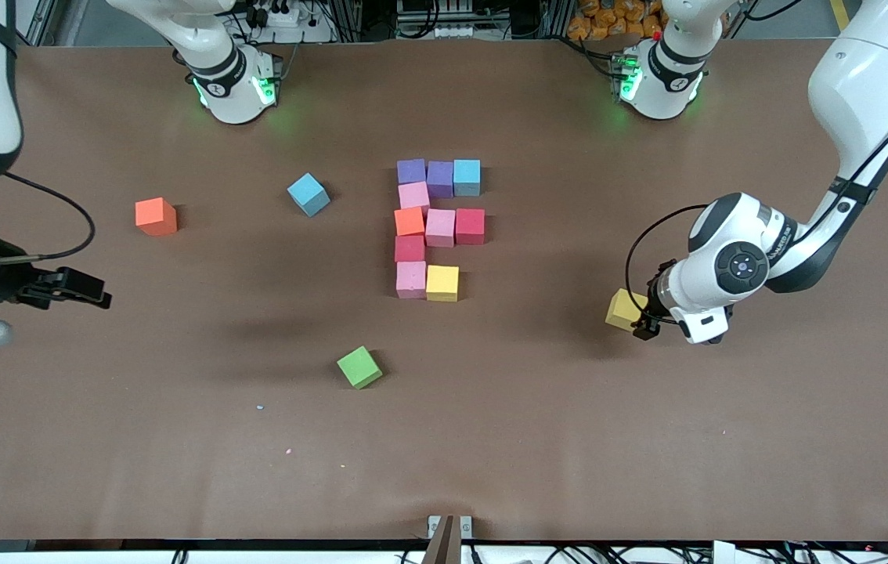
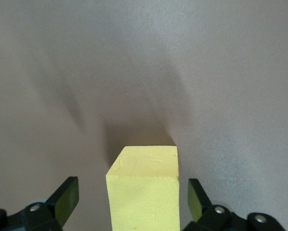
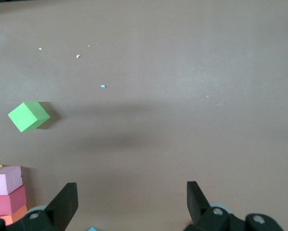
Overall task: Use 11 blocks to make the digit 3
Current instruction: 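Move the left gripper back and grasp the second yellow block, then carry the second yellow block beside the first with the left gripper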
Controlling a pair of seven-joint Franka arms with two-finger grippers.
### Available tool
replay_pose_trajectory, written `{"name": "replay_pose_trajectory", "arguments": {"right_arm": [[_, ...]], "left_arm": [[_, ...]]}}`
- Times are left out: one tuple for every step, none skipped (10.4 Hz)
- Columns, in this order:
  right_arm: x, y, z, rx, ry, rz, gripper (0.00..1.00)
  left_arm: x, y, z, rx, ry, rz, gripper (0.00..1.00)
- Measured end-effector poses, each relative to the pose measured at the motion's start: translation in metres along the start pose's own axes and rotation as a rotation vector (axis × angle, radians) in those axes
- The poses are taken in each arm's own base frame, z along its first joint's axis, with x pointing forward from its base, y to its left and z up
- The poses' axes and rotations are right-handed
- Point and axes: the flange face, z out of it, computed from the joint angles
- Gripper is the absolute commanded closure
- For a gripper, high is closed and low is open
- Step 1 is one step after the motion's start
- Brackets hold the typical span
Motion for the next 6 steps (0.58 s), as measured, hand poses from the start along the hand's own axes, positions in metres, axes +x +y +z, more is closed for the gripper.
{"name": "replay_pose_trajectory", "arguments": {"right_arm": [[0.0, 0.003, -0.002, 0.0, 0.003, -0.018, 0.0], [0.0, 0.003, -0.002, -0.001, 0.003, -0.035, 0.0], [0.0, 0.003, -0.002, -0.001, 0.003, -0.04, 0.0], [0.0, 0.003, -0.002, -0.001, 0.003, -0.041, 0.0], [0.0, 0.003, -0.002, -0.001, 0.002, -0.042, 0.0], [0.0, 0.003, -0.002, -0.001, 0.002, -0.042, 0.0]], "left_arm": [[-0.001, 0.0, 0.006, -0.001, 0.0, -0.002, 0.0], [-0.005, 0.0, 0.016, 0.004, 0.02, 0.005, 0.2], [-0.011, 0.0, 0.028, 0.013, 0.043, 0.006, 0.59], [-0.018, 0.001, 0.037, 0.02, 0.051, -0.004, 0.87], [-0.024, 0.001, 0.042, 0.024, 0.05, -0.022, 1.0], [-0.028, 0.002, 0.042, 0.02, 0.05, -0.034, 1.0]]}}
